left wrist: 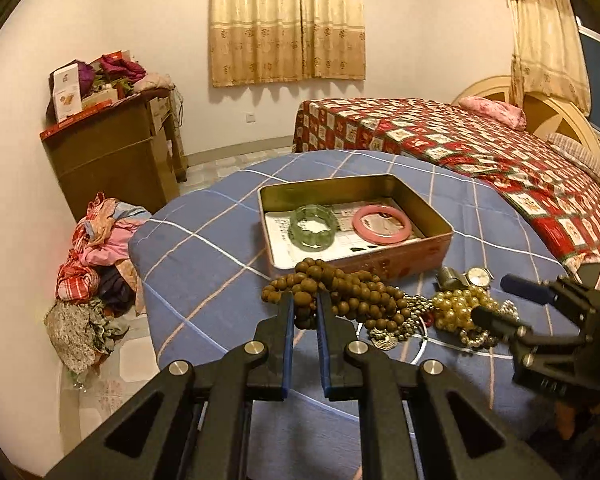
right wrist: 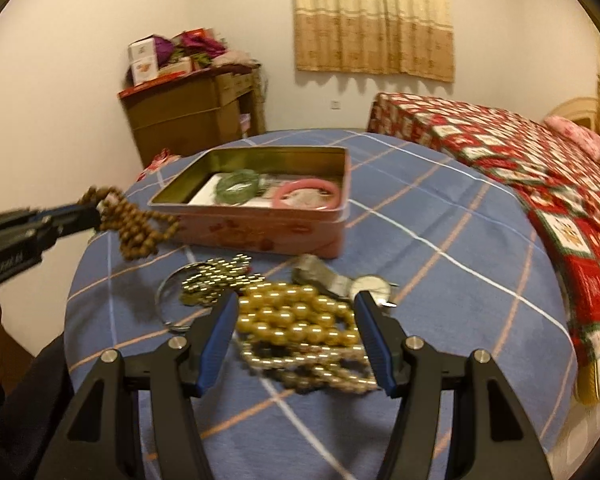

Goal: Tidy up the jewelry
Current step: 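Grasp the brown bead strand with the left gripper while the right gripper grasps gold beads, then carry the brown beads with the left gripper while the right gripper carries gold beads over the tin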

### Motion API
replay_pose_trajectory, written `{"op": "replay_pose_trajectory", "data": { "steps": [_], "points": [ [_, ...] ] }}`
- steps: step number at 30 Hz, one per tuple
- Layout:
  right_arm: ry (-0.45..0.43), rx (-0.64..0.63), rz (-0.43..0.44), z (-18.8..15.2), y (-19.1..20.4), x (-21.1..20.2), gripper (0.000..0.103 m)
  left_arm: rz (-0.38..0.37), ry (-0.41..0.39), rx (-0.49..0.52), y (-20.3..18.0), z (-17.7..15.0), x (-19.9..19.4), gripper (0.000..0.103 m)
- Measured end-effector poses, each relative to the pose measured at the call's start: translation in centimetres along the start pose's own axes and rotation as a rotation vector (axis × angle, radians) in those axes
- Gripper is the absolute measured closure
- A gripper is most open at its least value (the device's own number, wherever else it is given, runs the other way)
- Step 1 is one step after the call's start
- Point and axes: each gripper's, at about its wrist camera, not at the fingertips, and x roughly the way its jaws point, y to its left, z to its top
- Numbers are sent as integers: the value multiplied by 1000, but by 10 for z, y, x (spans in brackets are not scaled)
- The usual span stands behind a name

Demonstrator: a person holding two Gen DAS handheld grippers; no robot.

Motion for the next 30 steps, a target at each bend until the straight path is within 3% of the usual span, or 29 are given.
{"op": "replay_pose_trajectory", "data": {
  "steps": [6,9,10,12,13,30],
  "points": [
    [41,-58,7,-2,13,16,40,25,11,-15,6,-5,10,93],
    [63,-83,-31,-3,14,22,42,23,21,-25,9,-7,14,93],
    [67,-88,-40,-4,14,22,48,21,22,-27,9,-7,15,93],
    [67,-101,-52,-4,14,21,86,16,20,-28,9,-6,14,93],
    [61,-99,-56,-4,12,20,90,15,17,-27,8,-5,13,93],
    [-88,-53,-36,27,6,-23,90,9,-35,-26,9,10,-4,93]
  ]
}}
